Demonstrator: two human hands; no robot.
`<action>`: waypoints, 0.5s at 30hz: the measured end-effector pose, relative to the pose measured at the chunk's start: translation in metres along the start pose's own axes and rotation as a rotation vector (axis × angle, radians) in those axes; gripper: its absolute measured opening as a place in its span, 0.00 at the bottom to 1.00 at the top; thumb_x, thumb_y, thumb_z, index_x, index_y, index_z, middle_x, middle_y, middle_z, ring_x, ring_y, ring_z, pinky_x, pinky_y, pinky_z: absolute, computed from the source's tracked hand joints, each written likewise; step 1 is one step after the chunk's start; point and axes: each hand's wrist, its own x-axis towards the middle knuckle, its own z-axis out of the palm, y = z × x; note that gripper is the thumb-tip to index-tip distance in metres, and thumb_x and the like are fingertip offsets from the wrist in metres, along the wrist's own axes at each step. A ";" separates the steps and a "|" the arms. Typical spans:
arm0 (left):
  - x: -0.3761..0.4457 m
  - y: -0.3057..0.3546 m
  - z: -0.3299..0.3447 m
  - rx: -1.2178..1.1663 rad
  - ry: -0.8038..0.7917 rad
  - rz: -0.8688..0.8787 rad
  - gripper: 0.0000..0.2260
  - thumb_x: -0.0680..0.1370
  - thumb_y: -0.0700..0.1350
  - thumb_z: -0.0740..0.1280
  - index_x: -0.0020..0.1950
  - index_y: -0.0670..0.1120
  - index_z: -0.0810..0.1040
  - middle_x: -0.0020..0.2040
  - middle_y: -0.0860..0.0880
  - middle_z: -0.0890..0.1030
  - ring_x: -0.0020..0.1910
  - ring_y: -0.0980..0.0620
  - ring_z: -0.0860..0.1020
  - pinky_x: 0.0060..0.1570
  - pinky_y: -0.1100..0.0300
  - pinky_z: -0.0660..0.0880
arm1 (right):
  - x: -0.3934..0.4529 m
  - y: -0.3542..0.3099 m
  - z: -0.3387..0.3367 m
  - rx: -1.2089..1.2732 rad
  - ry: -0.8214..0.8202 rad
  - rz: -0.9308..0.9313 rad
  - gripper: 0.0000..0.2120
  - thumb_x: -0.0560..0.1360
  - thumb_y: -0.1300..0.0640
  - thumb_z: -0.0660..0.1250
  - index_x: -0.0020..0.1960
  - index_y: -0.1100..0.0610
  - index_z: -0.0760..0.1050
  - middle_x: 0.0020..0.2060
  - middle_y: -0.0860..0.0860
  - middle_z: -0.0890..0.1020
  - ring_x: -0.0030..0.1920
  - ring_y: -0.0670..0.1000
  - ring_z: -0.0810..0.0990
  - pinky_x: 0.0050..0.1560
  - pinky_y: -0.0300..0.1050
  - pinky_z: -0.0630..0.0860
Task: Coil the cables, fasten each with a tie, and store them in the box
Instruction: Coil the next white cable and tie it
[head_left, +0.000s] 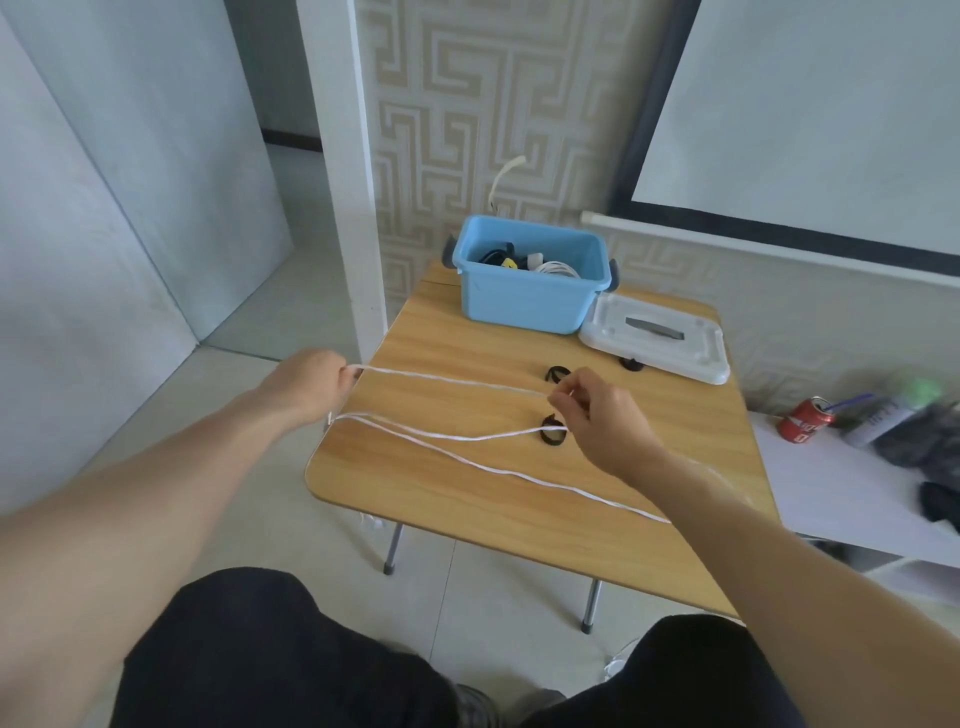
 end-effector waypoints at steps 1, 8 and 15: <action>0.001 0.001 0.000 -0.001 0.041 -0.026 0.19 0.85 0.46 0.57 0.38 0.39 0.75 0.38 0.41 0.78 0.40 0.38 0.77 0.38 0.51 0.70 | 0.000 0.000 -0.007 -0.017 0.001 0.001 0.08 0.80 0.49 0.69 0.46 0.52 0.75 0.32 0.49 0.78 0.31 0.46 0.72 0.31 0.37 0.67; 0.003 -0.026 0.004 -0.065 0.024 -0.232 0.20 0.84 0.49 0.58 0.39 0.37 0.74 0.39 0.39 0.77 0.42 0.38 0.75 0.40 0.53 0.66 | 0.005 0.024 -0.069 -0.046 0.186 0.110 0.13 0.75 0.45 0.74 0.40 0.54 0.81 0.29 0.48 0.76 0.31 0.49 0.71 0.34 0.44 0.67; -0.008 -0.055 -0.004 -0.213 0.165 -0.343 0.26 0.85 0.54 0.55 0.42 0.35 0.79 0.44 0.36 0.81 0.48 0.35 0.78 0.49 0.47 0.74 | 0.000 0.060 -0.103 -0.120 0.283 0.214 0.23 0.74 0.41 0.73 0.34 0.60 0.76 0.28 0.53 0.77 0.34 0.56 0.75 0.38 0.48 0.70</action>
